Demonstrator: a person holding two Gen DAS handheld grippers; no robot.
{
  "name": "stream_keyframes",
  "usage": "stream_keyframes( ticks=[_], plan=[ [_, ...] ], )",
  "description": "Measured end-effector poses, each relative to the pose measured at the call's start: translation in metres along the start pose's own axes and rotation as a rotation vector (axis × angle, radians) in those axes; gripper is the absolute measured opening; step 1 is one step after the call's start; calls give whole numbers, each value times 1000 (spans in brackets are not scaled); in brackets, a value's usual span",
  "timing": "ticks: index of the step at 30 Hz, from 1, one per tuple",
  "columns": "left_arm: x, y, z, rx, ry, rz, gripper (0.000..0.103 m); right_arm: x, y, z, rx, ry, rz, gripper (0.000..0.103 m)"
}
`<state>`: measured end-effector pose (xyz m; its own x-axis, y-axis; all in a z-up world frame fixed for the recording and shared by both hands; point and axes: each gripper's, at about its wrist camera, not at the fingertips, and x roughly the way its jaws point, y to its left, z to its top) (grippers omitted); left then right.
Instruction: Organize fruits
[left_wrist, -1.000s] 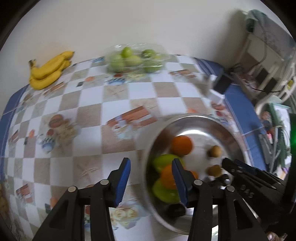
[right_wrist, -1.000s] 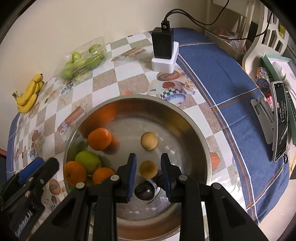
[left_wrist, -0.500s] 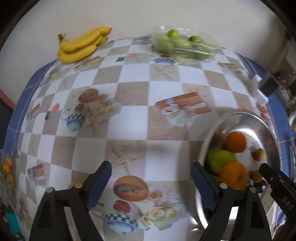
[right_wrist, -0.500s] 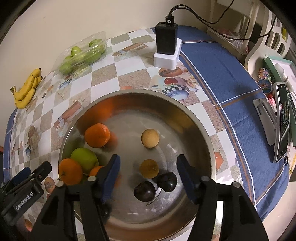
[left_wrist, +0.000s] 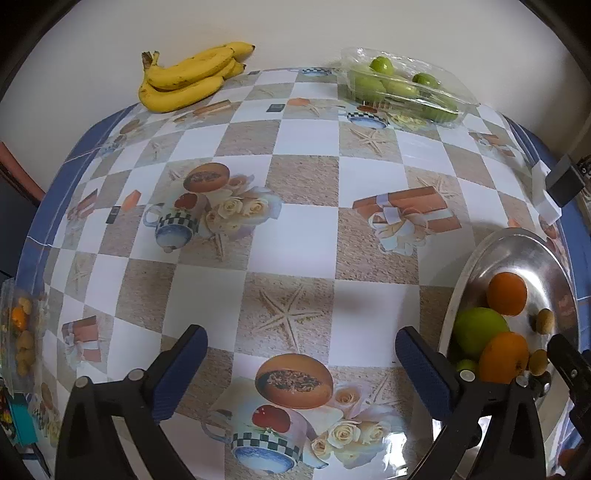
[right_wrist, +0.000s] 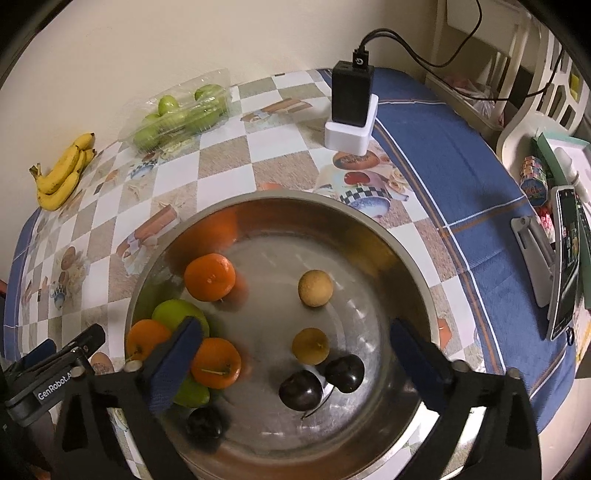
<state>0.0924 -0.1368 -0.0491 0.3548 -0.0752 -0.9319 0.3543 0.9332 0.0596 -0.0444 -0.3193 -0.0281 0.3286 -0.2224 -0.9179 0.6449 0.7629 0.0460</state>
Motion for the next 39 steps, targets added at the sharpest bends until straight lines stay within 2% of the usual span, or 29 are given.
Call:
stream_keyframes(
  ticks=[7,11,15,20,23,26,30,39],
  plan=[
    [-3,4,2,-5,-20,31,103,-3,5,0,-9,-18,18,103],
    [-4,4,1,7,-29,84,103,-5,9,-2,-13,-23,29,103],
    [-9,7,-1,0,-55,102,103,-6,11,-3,-13,-31,35,103],
    [-15,6,-5,18,-85,180,103,-7,13,-7,-14,-26,45,103],
    [-18,7,-8,23,-89,187,103,-10,15,-10,-19,-30,61,103],
    [-21,8,-12,32,-98,198,103,-14,20,-13,-48,-39,33,103],
    [-28,10,-18,35,-113,201,103,-16,25,-18,-70,-34,39,103],
    [-40,25,-40,11,-103,202,103,-27,24,-39,-72,-41,36,103]
  ],
)
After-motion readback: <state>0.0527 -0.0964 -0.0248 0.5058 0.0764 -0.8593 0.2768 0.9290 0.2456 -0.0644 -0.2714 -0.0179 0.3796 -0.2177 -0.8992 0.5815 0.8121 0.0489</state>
